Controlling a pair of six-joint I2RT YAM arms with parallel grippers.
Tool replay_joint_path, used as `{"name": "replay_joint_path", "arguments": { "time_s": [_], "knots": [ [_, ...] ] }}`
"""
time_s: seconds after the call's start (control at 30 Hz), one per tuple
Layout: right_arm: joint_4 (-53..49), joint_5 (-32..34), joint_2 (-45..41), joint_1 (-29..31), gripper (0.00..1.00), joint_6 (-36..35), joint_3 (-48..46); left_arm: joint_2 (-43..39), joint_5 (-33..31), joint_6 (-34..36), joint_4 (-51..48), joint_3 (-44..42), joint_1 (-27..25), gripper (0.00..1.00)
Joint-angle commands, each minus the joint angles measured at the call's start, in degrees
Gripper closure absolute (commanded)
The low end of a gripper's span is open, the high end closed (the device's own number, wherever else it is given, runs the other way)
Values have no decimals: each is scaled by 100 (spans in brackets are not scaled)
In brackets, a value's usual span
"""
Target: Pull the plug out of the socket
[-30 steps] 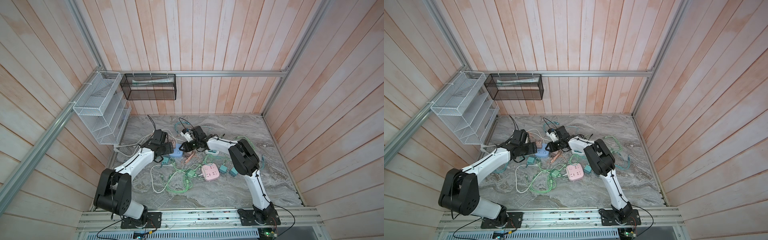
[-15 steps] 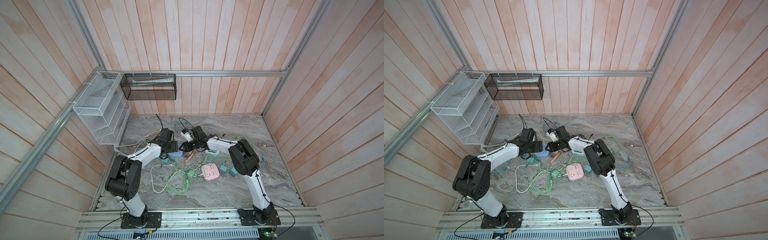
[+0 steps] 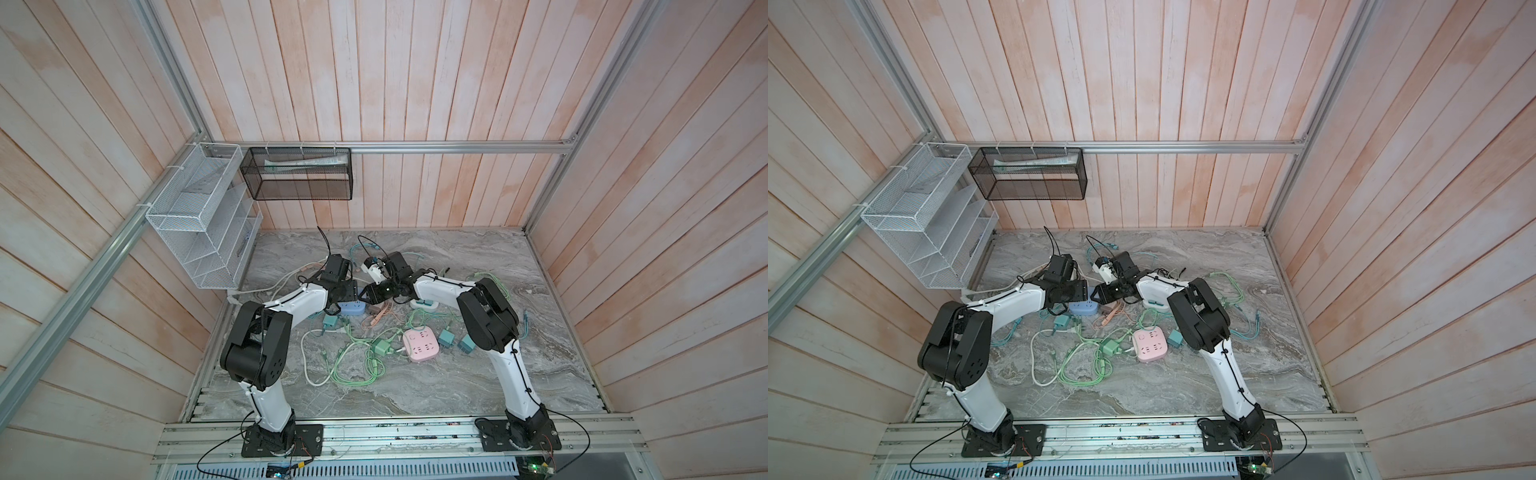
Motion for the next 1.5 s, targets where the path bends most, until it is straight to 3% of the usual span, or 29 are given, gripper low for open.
{"name": "replay_joint_path", "arguments": {
  "time_s": [0.0, 0.2, 0.8, 1.47],
  "knots": [
    [-1651, 894, 633, -9, 57, -204, -453, 170, -82, 84, 95, 194, -59, 26],
    [-1664, 893, 638, -18, 57, -204, -438, 305, -224, 99, 36, 323, -104, 31],
    [-1652, 927, 645, -30, 57, -186, -452, 254, -365, 110, -48, 316, -167, 58],
    [-1800, 1120, 677, -31, 59, -274, -648, -156, -853, -30, 560, 9, -716, 64]
  ]
}}
